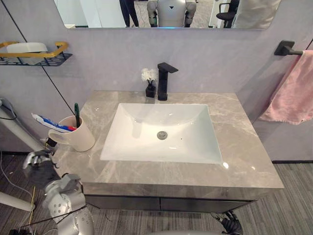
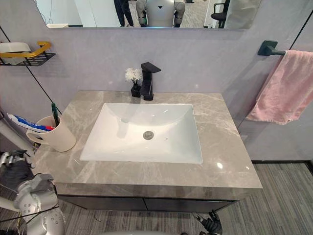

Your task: Organize washtable

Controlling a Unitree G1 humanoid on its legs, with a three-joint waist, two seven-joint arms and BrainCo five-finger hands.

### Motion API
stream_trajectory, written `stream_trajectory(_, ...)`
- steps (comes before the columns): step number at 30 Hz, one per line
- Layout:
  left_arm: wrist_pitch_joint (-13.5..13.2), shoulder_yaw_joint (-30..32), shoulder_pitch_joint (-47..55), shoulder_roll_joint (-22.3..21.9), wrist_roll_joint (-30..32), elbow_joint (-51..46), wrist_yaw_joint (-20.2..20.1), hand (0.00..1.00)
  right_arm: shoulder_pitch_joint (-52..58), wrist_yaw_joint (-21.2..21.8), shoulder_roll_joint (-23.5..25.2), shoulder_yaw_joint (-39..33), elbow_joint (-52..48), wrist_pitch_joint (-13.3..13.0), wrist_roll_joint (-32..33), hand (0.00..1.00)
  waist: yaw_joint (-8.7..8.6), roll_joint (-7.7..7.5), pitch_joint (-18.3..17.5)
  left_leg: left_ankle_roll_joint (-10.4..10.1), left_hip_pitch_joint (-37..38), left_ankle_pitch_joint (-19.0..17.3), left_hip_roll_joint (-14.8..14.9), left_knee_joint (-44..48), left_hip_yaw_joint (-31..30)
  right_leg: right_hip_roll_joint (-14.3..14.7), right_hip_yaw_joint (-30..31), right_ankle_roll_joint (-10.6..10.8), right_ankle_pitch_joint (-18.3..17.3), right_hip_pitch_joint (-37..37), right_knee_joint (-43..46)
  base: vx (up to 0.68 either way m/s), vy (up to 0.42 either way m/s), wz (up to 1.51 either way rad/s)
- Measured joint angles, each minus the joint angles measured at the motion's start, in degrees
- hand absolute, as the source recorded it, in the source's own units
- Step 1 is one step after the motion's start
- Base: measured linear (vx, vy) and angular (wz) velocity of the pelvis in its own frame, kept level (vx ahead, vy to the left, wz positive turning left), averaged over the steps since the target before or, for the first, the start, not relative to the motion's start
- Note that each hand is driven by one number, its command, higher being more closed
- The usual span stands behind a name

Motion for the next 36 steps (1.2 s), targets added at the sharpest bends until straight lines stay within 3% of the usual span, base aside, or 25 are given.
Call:
stream_trajectory(5, 1.01, -3.14, -0.33, 0.80, 0.13, 6.24, -1.11, 1.00, -0.03, 0.04, -0.07, 1.44, 0.42, 0.00, -0.03, 0.00, -0.15, -0.63, -0.15, -0.01, 0.08, 0.00, 0.00, -0.05, 0.70, 0.05, 0.18, 0.01, 0.01, -0.13, -0.01, 0.00, -0.002, -0.02)
stream_trajectory(22, 1.81, -3.56, -1.96, 8.47, 3.03, 10.50, -2.60, 1.00, -1.53, 0.19, -2.63, 2.33, 1.79, 0.02, -1.74, 0.00, -0.24, -1.00, 0.13, -0.03, -0.60, -0.01, 0.02, -0.60, 3.06, 0.43, 2.27, -0.17, 0.93, -2.76, -0.34, -0.02, -0.011, -0.08)
stream_trajectory(36, 2.37, -2.43, -1.43, 14.89, 4.43, 12.94, -9.35, 1.00, -1.62, 1.44, -3.88, 2.15, 1.77, 0.21, -2.31, 0.00, -0.24, -0.67, 2.00, -0.03, -1.72, -0.03, 0.00, -0.42, 4.84, 0.64, 3.34, -0.24, 1.82, -4.96, -0.37, -0.03, -0.017, -0.07)
